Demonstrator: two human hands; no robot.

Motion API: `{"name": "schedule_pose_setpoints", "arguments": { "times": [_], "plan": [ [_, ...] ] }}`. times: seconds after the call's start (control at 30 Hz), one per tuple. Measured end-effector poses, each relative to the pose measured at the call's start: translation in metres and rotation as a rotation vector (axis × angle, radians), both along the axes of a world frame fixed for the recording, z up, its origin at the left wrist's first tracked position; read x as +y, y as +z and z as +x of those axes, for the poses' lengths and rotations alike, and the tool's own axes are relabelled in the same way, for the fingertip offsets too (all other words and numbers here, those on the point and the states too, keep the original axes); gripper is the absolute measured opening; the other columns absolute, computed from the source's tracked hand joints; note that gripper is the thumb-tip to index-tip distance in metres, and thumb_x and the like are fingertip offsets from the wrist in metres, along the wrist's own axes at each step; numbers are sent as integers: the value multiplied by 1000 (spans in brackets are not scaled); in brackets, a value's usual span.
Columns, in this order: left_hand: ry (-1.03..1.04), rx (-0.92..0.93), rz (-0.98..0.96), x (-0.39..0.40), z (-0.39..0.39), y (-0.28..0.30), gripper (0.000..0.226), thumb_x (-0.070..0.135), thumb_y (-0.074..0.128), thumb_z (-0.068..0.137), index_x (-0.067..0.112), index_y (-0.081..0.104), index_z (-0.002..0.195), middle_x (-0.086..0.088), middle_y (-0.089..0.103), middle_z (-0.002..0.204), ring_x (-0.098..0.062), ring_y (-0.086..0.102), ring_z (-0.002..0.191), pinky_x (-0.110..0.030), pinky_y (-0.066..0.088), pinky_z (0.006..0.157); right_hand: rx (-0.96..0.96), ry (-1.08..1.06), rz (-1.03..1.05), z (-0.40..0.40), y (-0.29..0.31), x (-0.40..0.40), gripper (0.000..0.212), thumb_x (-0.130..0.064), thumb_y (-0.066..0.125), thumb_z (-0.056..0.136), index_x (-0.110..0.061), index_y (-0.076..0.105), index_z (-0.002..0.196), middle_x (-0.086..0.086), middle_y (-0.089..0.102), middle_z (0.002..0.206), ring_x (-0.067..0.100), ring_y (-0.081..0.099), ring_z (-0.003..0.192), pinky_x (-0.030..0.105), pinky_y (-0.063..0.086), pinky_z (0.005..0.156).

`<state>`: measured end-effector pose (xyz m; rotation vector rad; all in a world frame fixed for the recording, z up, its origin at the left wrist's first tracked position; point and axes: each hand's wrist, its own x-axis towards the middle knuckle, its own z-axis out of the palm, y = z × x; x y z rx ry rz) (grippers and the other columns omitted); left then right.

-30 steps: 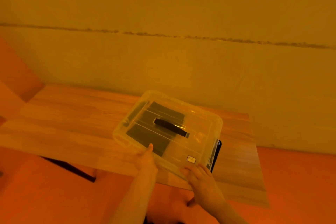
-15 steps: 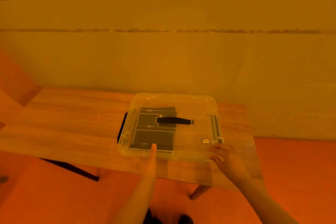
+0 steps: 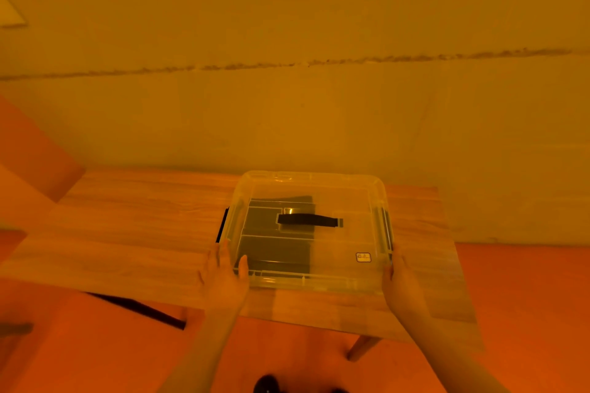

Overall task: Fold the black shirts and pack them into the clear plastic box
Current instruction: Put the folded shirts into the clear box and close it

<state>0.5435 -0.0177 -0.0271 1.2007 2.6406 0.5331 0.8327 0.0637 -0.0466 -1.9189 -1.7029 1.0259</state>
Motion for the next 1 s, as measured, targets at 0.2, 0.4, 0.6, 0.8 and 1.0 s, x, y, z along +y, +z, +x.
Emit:
{"name": "schedule_pose_setpoints", "arguments": {
  "times": [0.2, 0.4, 0.6, 0.8, 1.0],
  "plan": [
    [-25, -171, 3, 23, -26, 7, 53, 32, 40, 97, 8, 29, 143, -14, 48, 127, -29, 55, 106, -38, 51, 81, -52, 23, 29, -5, 8, 2, 48, -12, 40, 98, -7, 28, 144, 0, 53, 85, 8, 47, 55, 17, 34, 45],
    [119, -367, -9, 31, -35, 9, 14, 10, 36, 99, 7, 49, 103, -7, 48, 81, -14, 45, 66, -16, 29, 50, -64, 104, 21, -8, 14, 2, 57, -13, 43, 97, -11, 16, 148, -10, 41, 73, 6, 46, 55, 14, 30, 44],
    [88, -310, -46, 27, -36, 0, 26, 13, 40, 98, 2, 45, 121, 1, 44, 78, -11, 45, 67, -20, 30, 49, -143, 112, -13, -9, 11, 2, 56, -13, 37, 99, -11, 11, 149, 15, 55, 117, 7, 45, 53, 14, 31, 42],
    [237, -587, -6, 32, -51, -3, 67, 40, 48, 94, 7, 20, 146, -20, 30, 145, -38, 38, 128, -53, 37, 103, -83, 30, -48, -4, 3, 18, 67, -36, 43, 95, -19, 7, 149, 11, 6, 157, 30, 24, 139, 51, 32, 107],
    [454, -897, 51, 24, -43, -12, 92, 61, 61, 72, 7, 32, 140, -20, 38, 139, -39, 39, 125, -55, 36, 103, 348, -234, -359, 5, -2, 20, 103, -45, 65, 80, -17, -7, 149, 16, 15, 154, 39, 24, 138, 54, 29, 107]
  ]
}}
